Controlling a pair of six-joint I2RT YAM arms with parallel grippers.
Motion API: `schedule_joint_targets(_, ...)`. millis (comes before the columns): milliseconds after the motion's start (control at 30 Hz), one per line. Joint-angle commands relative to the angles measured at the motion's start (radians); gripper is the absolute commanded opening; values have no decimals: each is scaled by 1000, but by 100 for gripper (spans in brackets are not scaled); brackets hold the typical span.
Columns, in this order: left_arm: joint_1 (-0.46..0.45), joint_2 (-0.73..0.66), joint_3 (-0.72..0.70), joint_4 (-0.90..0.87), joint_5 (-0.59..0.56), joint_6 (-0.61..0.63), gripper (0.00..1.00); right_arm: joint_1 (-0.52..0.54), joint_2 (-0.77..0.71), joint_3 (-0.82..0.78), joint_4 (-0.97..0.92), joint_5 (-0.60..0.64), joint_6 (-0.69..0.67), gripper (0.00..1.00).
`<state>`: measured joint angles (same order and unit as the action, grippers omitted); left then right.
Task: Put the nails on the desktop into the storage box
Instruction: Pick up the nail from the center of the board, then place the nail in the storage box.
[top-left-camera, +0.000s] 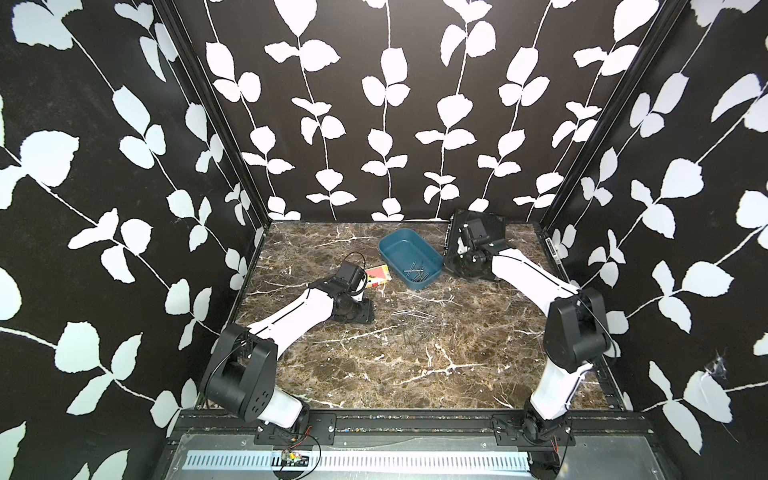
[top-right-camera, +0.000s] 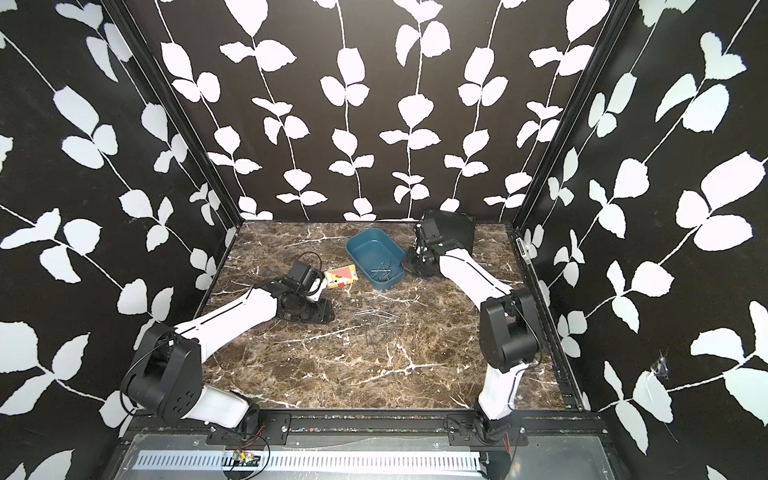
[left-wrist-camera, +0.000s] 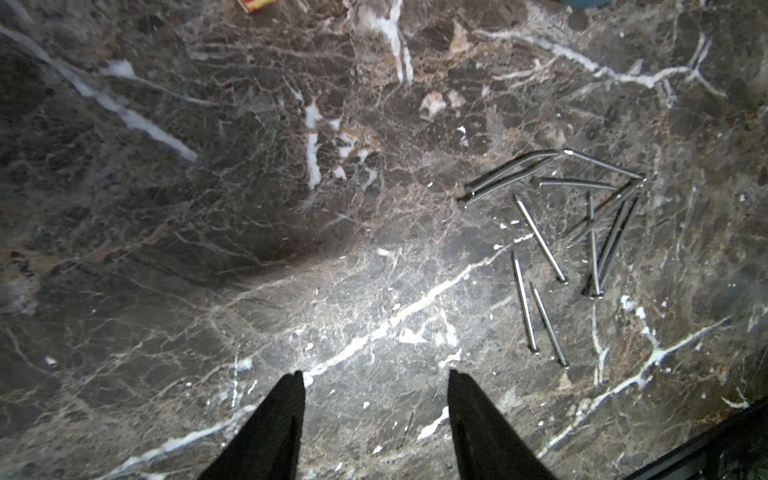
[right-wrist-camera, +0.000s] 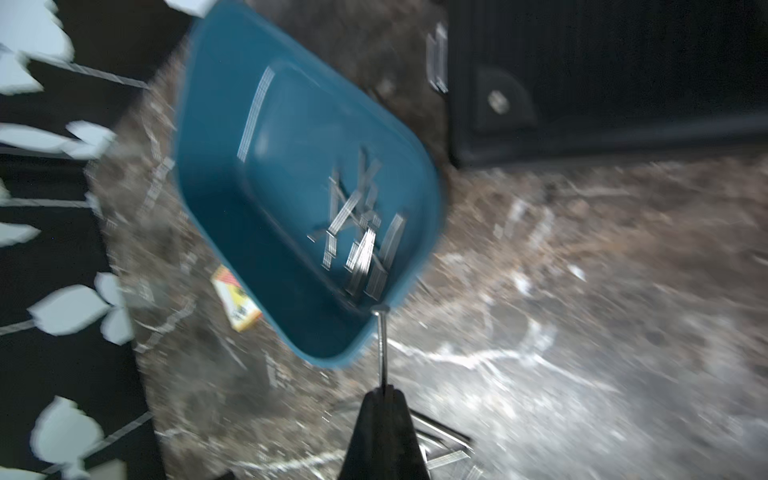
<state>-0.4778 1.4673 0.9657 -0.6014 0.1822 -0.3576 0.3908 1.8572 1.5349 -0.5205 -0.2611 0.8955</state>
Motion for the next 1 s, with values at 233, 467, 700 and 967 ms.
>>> schedule_joint_targets(233,16,-87,-16,-69,-49,-15,58,46,231,155,197,60,274,0)
schedule_joint_targets(467,20,-115,-23,-92,-67,-22,58,62,307,185,203,91,299,0)
schedule_joint_targets(700,19,-108,-34,-62,-64,-31,58,62,198,184,162,62,160,16)
schedule_joint_targets(967,19,-42,-33,-7,-11,-15,58,75,4,65,-62,-92,-200,28)
